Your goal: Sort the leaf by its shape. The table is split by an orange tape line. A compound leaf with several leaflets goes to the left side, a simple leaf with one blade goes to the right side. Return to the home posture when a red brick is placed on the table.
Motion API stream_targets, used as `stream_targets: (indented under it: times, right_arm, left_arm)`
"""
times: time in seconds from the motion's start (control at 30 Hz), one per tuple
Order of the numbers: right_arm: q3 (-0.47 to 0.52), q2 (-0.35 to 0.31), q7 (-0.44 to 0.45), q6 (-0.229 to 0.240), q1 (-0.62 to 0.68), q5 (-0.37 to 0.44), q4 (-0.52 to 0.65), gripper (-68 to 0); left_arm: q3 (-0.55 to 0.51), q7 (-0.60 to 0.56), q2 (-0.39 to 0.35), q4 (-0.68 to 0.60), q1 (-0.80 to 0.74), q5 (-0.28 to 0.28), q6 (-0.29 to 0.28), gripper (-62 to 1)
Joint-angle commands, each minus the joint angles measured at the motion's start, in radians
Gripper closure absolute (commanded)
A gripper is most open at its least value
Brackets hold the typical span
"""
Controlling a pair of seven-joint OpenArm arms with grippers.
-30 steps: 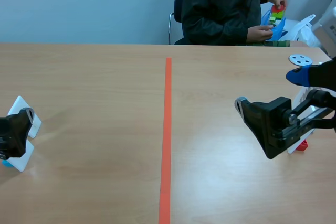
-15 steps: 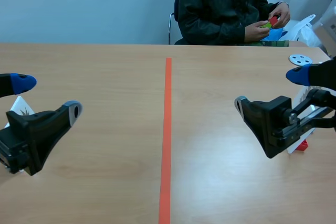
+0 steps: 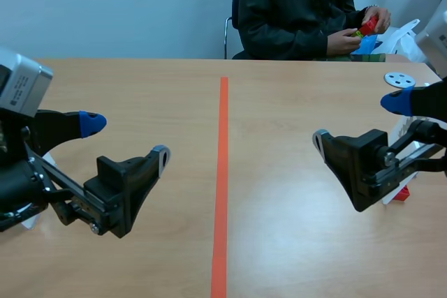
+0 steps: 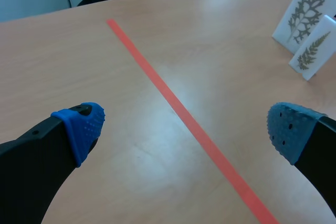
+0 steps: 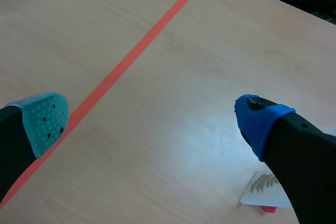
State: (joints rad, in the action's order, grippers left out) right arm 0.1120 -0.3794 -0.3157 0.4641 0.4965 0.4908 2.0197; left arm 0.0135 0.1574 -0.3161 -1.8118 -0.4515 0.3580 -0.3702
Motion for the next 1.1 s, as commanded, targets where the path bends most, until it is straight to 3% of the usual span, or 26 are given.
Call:
stream_targets:
  times: [0.0,0.6,0.97,1.07]
  right_arm:
    - [0.013,-0.008,0.015,-0.004,-0.012,0.011,0.000,-67.9]
    - [0.012,-0.008,0.014,-0.004,-0.012,0.011,0.000,-67.9]
    - [0.012,-0.008,0.015,-0.004,-0.012,0.012,0.000,-67.9]
    - [0.012,-0.008,0.015,-0.004,-0.012,0.019,0.000,-67.9]
  left_arm:
    - [-0.003,-0.007,0.003,-0.003,-0.005,-0.002,-0.001,-62.3]
    - [0.000,0.020,0.002,-0.003,0.003,-0.032,0.009,-62.3]
    - [0.000,0.027,0.003,-0.003,0.003,-0.002,0.008,-62.3]
    - [0.000,0.027,0.003,-0.003,0.003,0.029,-0.005,-62.3]
